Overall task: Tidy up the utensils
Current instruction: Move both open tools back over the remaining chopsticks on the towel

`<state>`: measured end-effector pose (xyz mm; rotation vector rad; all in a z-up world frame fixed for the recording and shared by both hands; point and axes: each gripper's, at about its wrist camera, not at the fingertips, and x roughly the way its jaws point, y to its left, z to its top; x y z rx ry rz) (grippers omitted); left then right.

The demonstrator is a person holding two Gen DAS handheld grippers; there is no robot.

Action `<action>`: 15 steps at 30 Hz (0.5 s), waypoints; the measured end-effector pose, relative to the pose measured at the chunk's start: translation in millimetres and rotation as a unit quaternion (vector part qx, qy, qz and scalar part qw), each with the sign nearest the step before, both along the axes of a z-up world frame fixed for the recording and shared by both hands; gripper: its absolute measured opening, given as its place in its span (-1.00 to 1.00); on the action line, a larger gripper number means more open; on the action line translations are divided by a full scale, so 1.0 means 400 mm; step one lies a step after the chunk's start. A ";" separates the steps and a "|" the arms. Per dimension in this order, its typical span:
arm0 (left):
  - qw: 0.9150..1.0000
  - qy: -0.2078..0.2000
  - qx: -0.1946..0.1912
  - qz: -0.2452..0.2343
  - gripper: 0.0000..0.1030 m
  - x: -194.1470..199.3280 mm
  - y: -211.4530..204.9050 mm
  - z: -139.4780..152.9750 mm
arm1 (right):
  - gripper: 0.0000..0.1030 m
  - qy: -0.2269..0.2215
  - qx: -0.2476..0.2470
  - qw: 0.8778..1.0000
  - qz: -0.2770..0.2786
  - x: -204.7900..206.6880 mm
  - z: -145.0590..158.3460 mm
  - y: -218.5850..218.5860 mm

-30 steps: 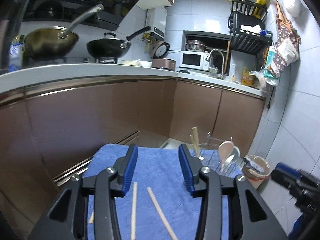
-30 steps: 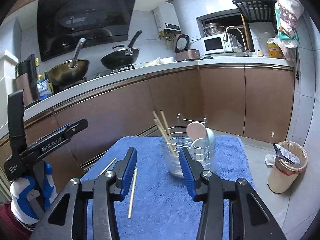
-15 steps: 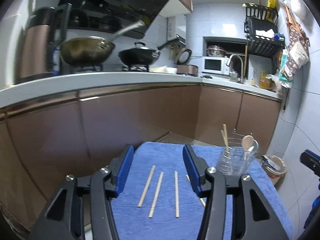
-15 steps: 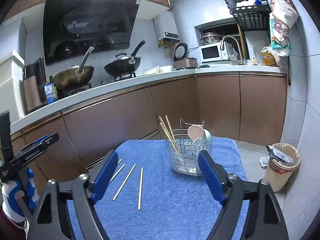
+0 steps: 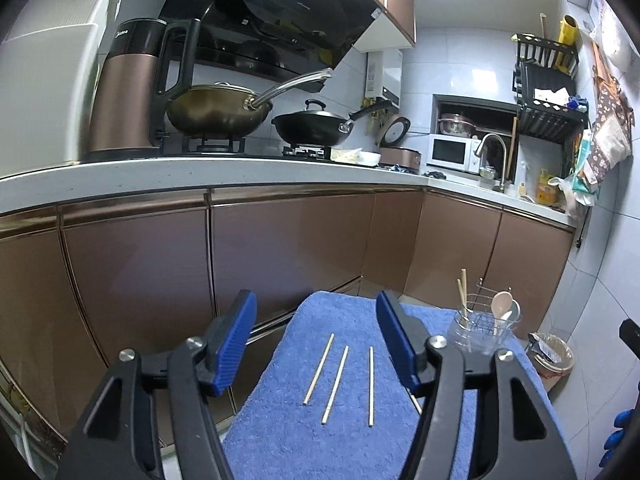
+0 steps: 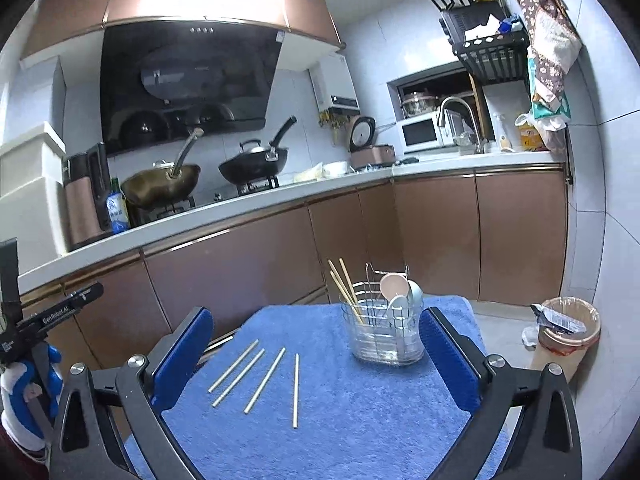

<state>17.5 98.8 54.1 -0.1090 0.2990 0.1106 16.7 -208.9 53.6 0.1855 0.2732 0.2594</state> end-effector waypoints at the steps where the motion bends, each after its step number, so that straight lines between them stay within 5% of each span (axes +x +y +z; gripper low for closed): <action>1: 1.000 0.002 0.001 -0.003 0.20 -0.004 -0.008 -0.001 | 1.00 -0.001 0.000 1.000 0.001 -0.003 -0.001 0.001; 15: 0.995 0.032 0.069 -0.062 0.22 0.005 -0.169 -0.045 | 1.00 0.082 0.020 0.996 0.006 0.051 -0.077 -0.010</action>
